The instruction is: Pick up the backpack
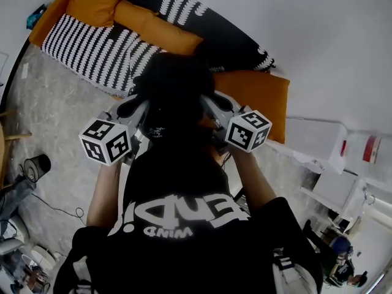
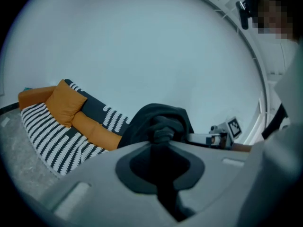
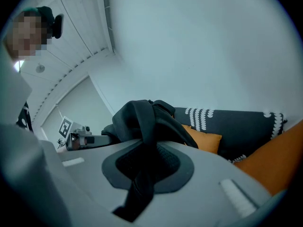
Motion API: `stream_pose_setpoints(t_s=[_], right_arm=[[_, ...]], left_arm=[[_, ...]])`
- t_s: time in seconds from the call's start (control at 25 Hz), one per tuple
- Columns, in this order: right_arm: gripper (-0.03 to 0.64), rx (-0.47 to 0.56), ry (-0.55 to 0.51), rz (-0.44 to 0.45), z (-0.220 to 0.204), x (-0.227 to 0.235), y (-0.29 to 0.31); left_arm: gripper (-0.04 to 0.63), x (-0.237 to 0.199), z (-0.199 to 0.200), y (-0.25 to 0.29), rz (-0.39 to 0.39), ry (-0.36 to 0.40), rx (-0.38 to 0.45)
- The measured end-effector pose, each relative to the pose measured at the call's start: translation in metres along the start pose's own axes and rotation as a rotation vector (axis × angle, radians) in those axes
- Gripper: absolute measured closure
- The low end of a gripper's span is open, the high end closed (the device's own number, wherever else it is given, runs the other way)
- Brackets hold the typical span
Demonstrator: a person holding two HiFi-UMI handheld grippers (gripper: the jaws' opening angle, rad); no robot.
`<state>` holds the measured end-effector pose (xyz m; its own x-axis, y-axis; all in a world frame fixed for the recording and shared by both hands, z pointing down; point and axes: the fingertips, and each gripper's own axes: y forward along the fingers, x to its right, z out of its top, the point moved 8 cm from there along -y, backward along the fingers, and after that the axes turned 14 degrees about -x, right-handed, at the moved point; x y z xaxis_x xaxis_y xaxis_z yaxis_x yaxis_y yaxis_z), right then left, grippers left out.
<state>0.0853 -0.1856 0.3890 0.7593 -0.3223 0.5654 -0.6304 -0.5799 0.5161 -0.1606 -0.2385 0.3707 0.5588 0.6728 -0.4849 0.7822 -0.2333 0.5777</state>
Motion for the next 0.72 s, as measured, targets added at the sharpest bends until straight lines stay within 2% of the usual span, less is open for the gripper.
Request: stream_pose_setpoints(t_s=[0.4, 0.52, 0.72], right_arm=[[0.580, 0.018, -0.018, 0.029, -0.027, -0.007, -0.018], [0.580, 0.022, -0.020, 0.054, -0.039, -0.007, -0.030], [0.580, 0.005, -0.059, 0.115, -0.066, -0.016, -0.062]], left_arm=[[0.577, 0.024, -0.025, -0.001, -0.011, 0.010, -0.015], [0.577, 0.042, -0.036, -0.004, 0.017, 0.022, -0.011], [0.577, 0.084, -0.069, -0.018, 0.080, -0.011, 0.041]])
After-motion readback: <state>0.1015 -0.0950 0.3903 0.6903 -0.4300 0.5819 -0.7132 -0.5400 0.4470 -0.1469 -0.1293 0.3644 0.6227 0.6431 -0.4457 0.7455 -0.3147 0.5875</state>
